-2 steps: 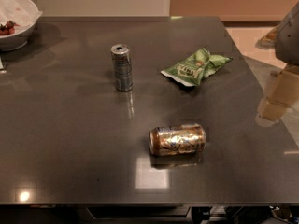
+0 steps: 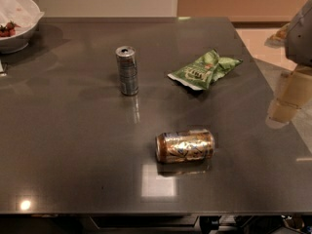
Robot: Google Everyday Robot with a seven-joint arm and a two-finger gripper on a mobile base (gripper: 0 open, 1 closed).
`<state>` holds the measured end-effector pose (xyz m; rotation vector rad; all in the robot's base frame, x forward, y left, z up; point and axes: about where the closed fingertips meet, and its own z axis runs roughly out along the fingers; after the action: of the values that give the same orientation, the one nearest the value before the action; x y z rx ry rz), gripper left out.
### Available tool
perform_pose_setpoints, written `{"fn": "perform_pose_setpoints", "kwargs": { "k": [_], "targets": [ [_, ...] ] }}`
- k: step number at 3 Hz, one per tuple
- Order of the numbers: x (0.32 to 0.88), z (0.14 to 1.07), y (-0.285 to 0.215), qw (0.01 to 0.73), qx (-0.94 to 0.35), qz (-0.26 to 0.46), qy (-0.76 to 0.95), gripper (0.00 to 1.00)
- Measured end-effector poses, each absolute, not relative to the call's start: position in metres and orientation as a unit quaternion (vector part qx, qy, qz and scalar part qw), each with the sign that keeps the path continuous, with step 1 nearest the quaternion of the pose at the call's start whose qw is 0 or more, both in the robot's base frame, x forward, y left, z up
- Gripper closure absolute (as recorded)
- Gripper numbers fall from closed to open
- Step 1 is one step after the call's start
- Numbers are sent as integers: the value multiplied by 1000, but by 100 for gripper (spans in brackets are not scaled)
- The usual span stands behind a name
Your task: Move green jalapeno chip bag near orange can
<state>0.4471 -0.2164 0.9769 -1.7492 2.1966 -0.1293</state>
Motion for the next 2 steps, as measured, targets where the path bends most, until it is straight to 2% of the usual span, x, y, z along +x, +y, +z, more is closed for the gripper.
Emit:
{"fn": "perform_pose_setpoints", "kwargs": {
  "k": [2],
  "targets": [
    [504,961,-205,177,-645,-39,742,0]
  ]
}}
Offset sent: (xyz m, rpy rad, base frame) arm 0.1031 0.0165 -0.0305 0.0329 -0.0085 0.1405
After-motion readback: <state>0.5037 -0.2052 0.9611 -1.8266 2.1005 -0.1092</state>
